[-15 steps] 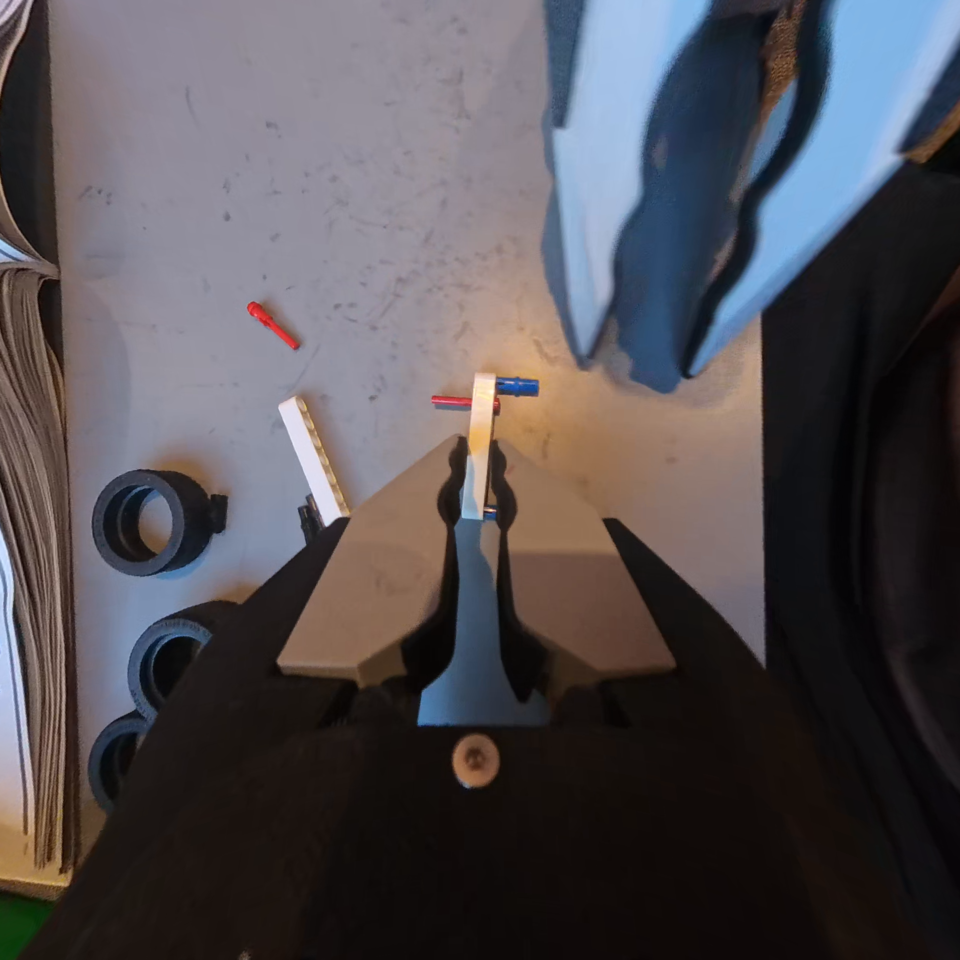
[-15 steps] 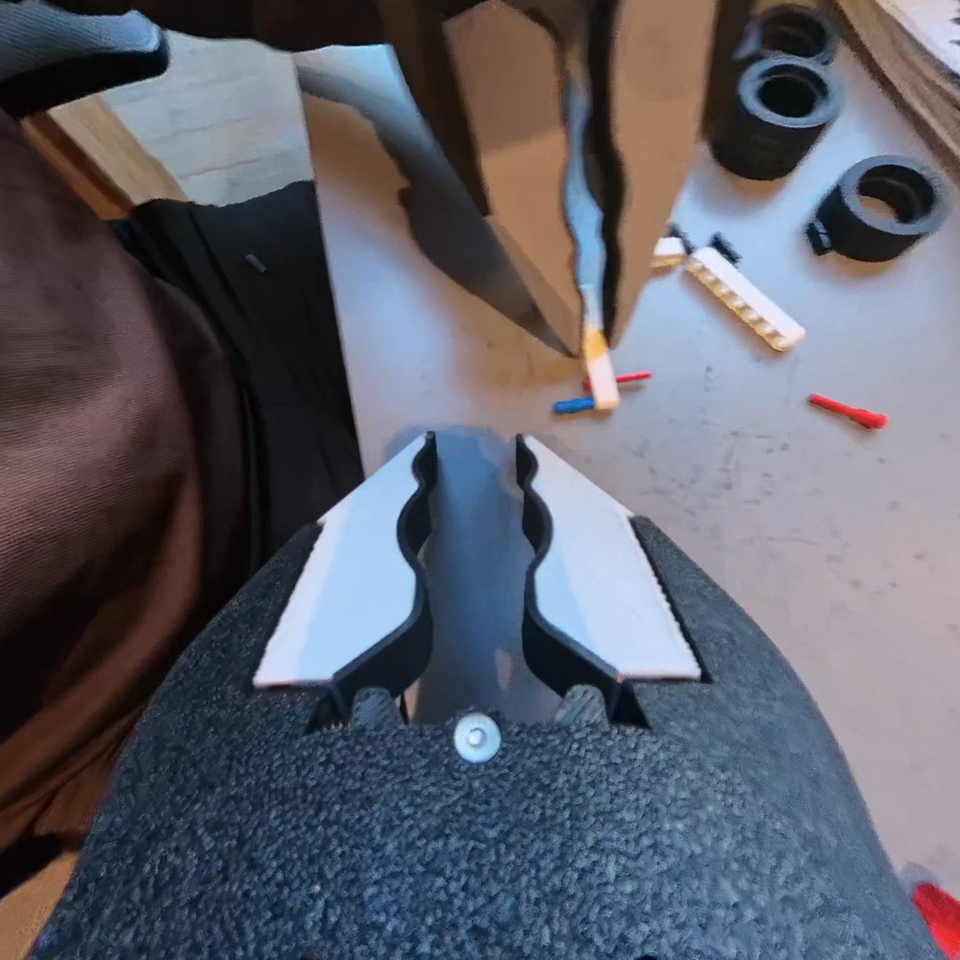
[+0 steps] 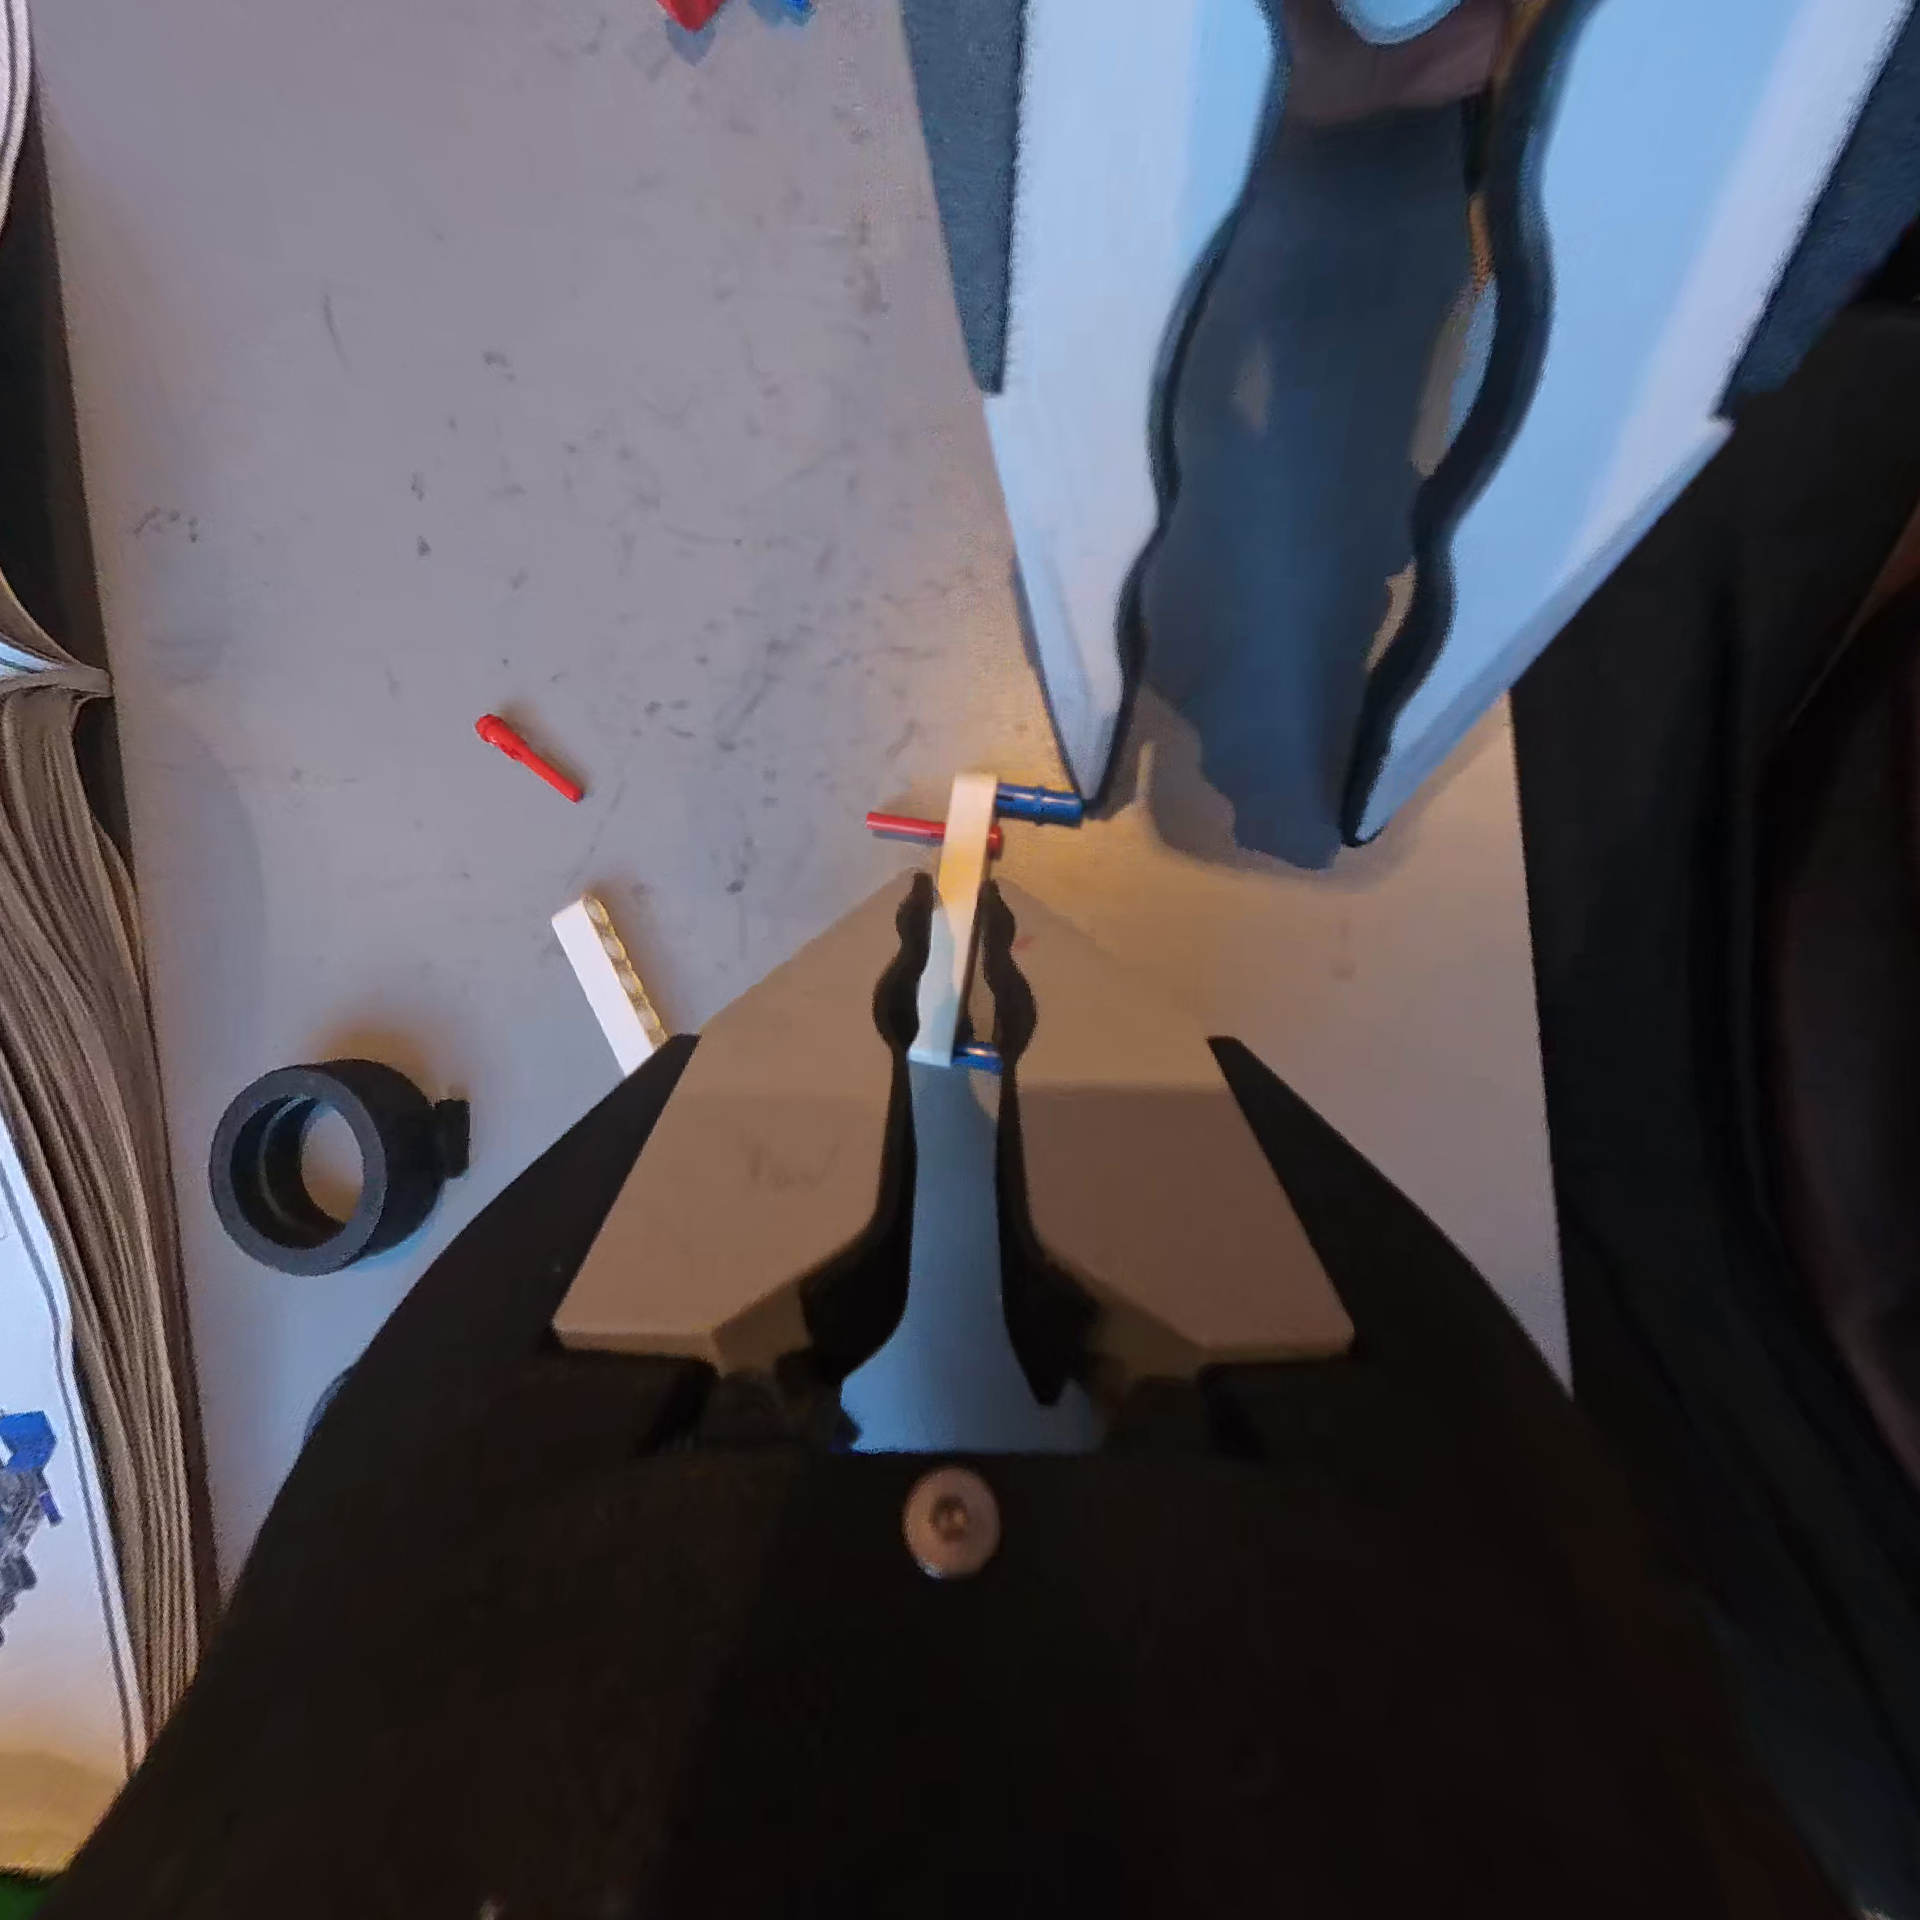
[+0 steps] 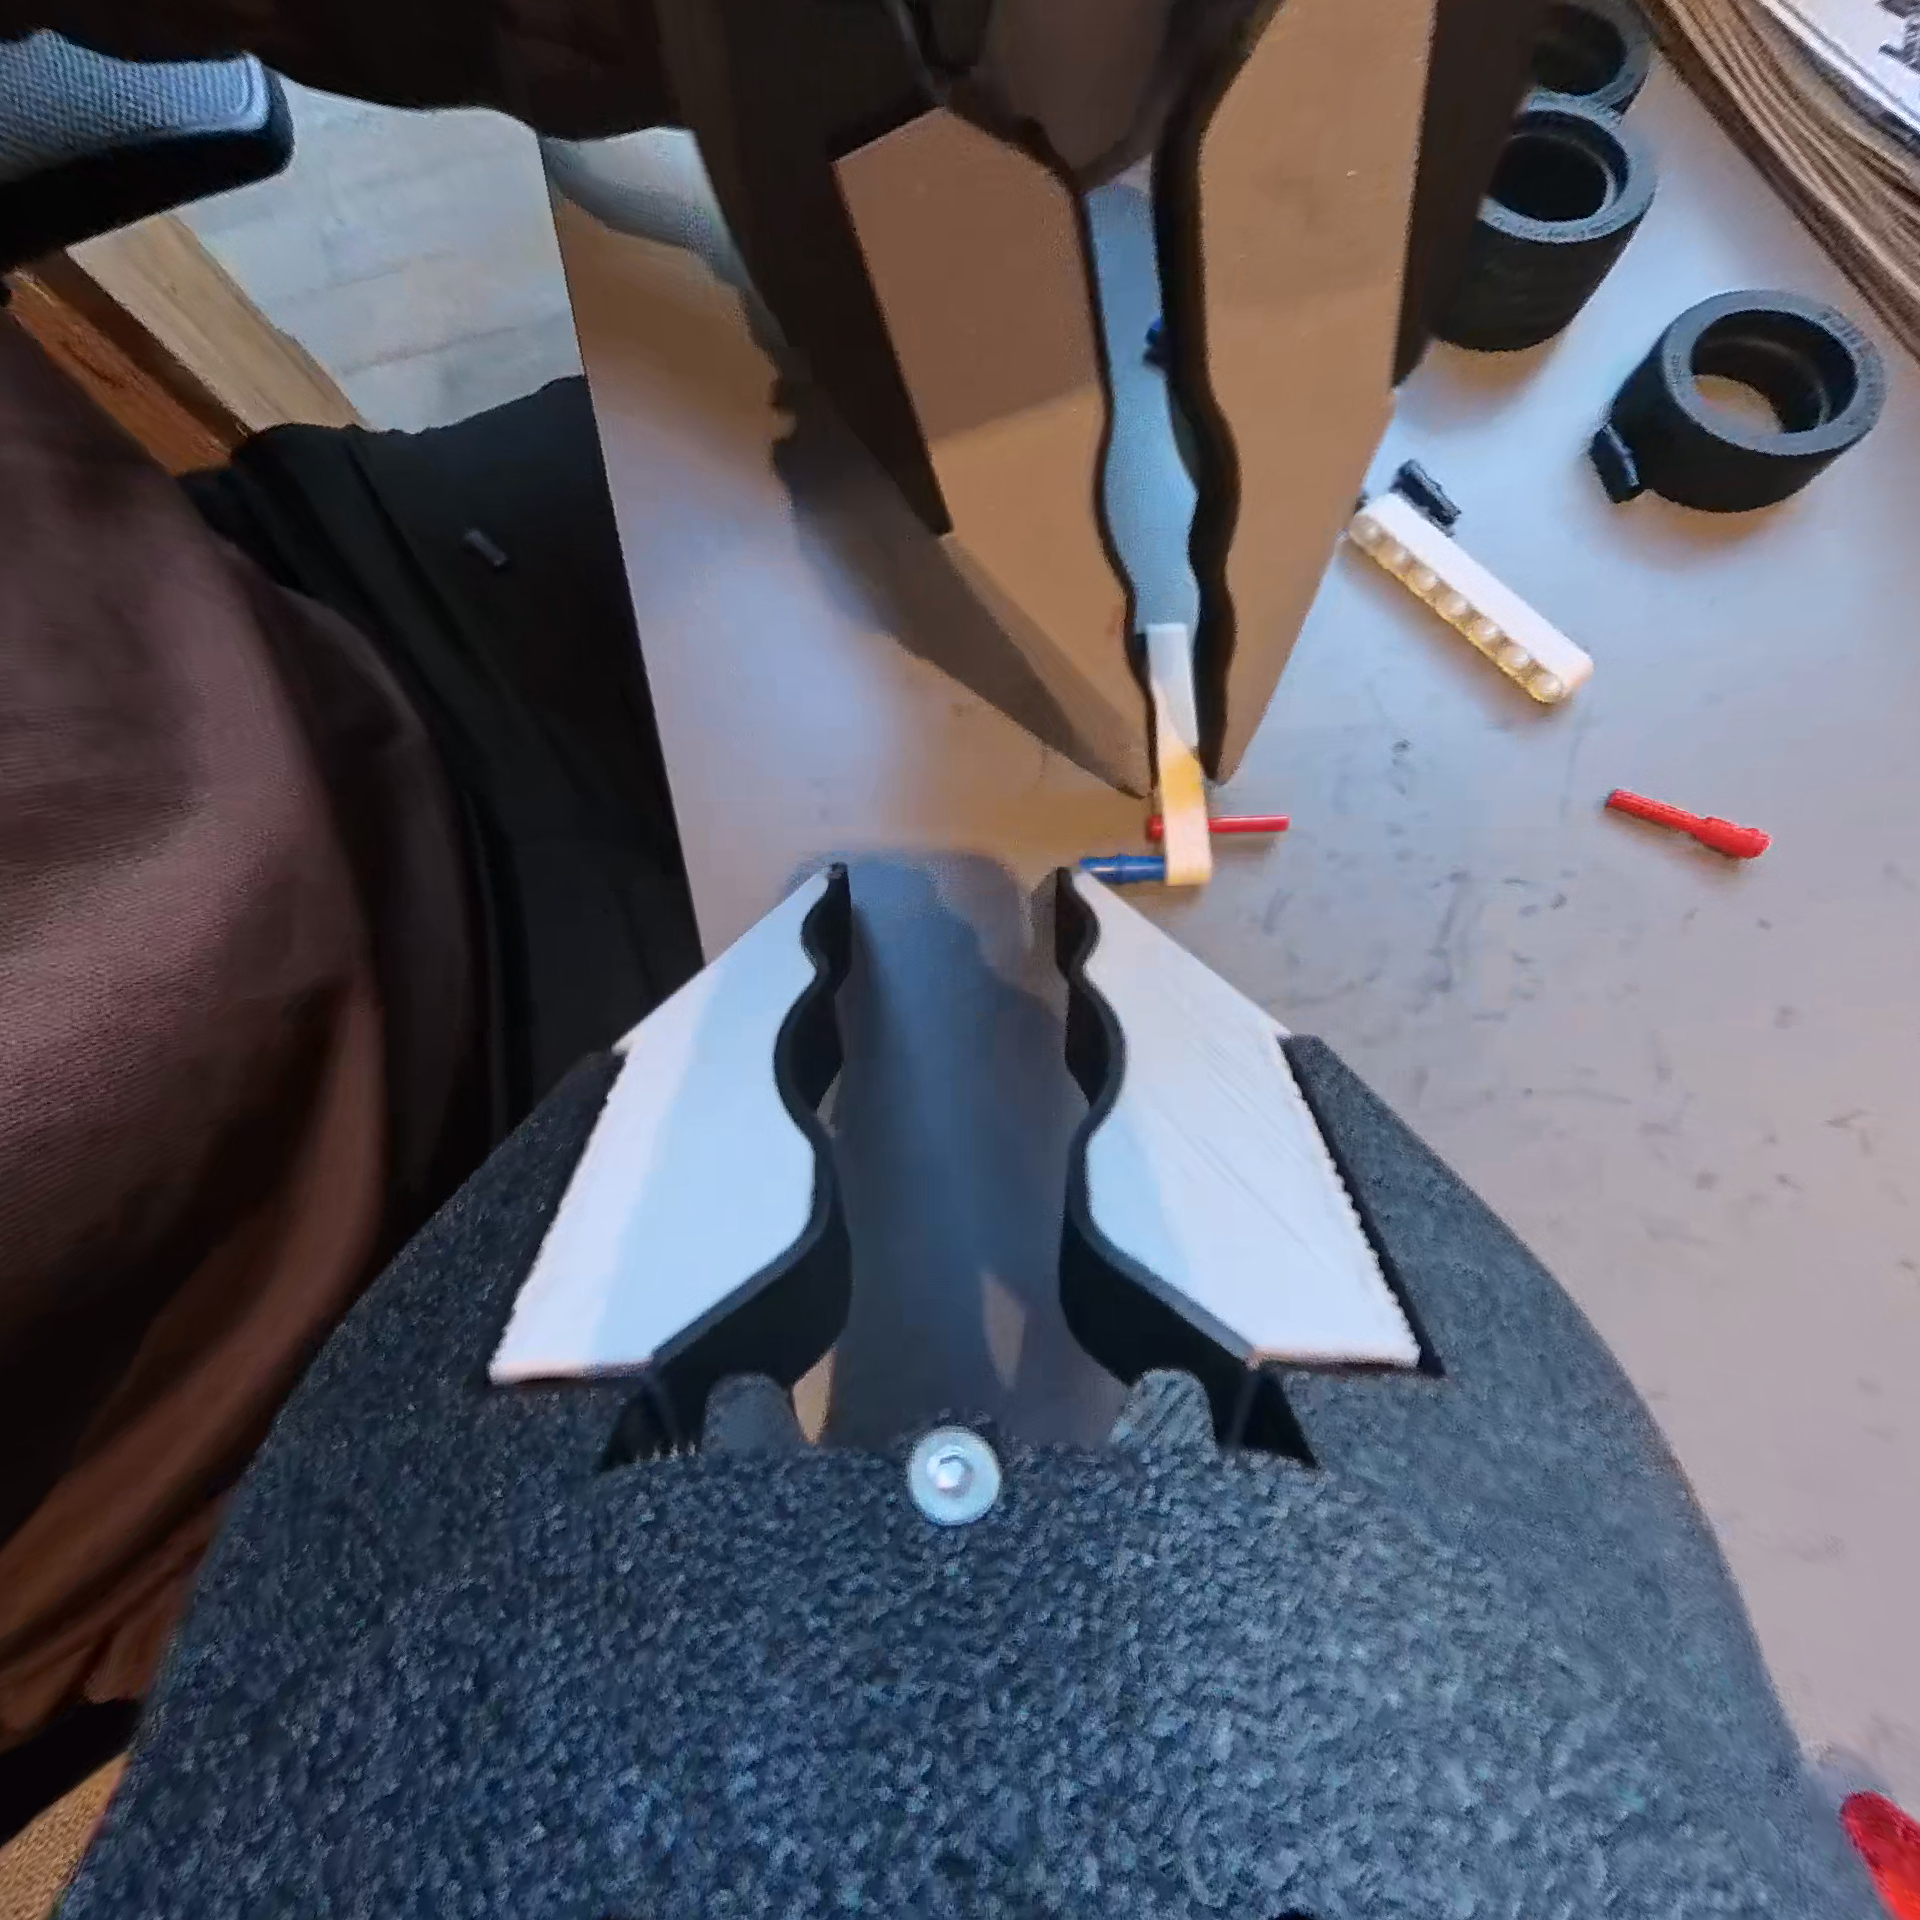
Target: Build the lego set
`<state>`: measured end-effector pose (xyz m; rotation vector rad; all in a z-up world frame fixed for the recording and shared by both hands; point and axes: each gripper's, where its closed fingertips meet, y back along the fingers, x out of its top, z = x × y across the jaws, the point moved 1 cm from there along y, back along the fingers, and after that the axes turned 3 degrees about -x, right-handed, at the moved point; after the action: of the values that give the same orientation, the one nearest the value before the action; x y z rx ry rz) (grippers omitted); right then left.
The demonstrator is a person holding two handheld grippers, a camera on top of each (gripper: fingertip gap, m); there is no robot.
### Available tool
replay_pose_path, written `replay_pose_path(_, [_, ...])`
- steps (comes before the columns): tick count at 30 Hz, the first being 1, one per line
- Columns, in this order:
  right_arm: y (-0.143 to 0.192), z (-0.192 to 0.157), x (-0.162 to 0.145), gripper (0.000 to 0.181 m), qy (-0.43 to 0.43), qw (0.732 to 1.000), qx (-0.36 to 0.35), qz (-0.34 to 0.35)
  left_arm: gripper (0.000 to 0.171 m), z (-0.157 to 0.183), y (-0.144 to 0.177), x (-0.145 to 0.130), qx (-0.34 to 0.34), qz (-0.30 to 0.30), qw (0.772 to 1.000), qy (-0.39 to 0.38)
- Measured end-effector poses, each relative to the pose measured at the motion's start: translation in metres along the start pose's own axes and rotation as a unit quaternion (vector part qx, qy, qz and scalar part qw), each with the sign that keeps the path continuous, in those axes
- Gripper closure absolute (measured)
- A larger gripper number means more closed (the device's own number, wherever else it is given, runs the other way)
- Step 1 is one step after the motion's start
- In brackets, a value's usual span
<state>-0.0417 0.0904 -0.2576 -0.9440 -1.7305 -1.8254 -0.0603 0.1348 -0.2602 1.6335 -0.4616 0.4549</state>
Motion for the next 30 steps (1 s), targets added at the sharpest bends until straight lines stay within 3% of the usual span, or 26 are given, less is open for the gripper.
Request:
replay_pose_path(5, [-0.001,-0.002,-0.001,0.142,0.011,1.0,-0.001,-0.003,0.166,-0.004,-0.001,0.003,0.009,0.011,1.0,-0.003])
replay_pose_path(9, [0.003,0.003,-0.001,0.143,0.0,1.0,-0.005,0.004,0.163,-0.009,0.018,0.005,0.017,0.037,0.999,-0.004])
replay_pose_path(16, [0.007,0.022,-0.002,0.138,-0.038,0.999,-0.035,0.012,0.159,-0.016,0.049,-0.007,0.032,0.075,0.99,0.118])
replay_pose_path(23, [-0.002,0.028,0.004,0.126,-0.044,0.999,-0.027,0.006,0.156,0.003,0.035,-0.029,0.015,0.049,0.982,0.182])
replay_pose_path(30, [-0.006,0.01,0.004,0.134,-0.008,1.0,-0.009,-0.004,0.16,-0.006,0.022,-0.035,0.038,0.036,0.978,0.201])
